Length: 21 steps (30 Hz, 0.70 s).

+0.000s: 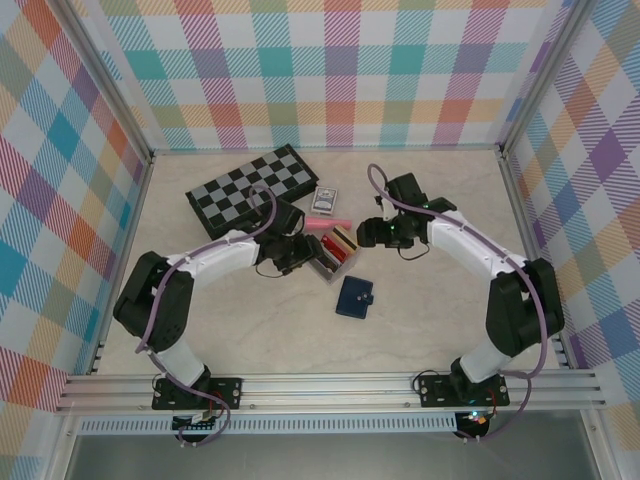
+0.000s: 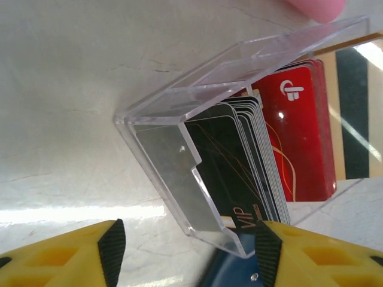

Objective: Put the credit cards into the card holder

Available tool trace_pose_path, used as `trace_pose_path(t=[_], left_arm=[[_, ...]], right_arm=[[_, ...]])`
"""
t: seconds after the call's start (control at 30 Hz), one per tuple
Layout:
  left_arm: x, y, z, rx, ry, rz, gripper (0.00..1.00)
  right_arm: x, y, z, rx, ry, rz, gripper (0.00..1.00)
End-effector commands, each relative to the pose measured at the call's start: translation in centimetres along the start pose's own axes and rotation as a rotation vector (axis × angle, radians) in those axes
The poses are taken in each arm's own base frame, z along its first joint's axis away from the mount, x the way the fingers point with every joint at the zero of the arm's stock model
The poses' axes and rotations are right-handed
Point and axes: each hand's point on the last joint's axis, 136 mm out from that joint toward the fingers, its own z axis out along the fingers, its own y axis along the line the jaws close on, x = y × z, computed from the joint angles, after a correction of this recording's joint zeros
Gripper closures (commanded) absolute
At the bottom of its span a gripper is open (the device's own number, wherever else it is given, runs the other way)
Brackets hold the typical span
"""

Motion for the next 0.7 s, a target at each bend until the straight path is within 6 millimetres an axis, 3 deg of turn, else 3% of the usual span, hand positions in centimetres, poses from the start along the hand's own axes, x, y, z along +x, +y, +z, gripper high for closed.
trace_pose_path(t=[0.0, 0.4, 0.67], left_arm=[[-0.1, 0.6, 1.3, -0.015, -0.020, -0.076, 0.45], [-0.7, 0.8, 3.5, -0.011, -0.027, -0.098, 0.48], [0.3, 2.8, 4.5, -0.098, 0.024, -0.045, 0.63]], right_arm=[[0.0, 0.5, -0.2, -0.004, 0.019, -0.049, 0.28], [0.0, 1.0, 1.1, -0.015, 0.060, -0.069, 0.28], [-0.8, 0.8, 1.2, 0.047, 0.068, -0.123, 0.28]])
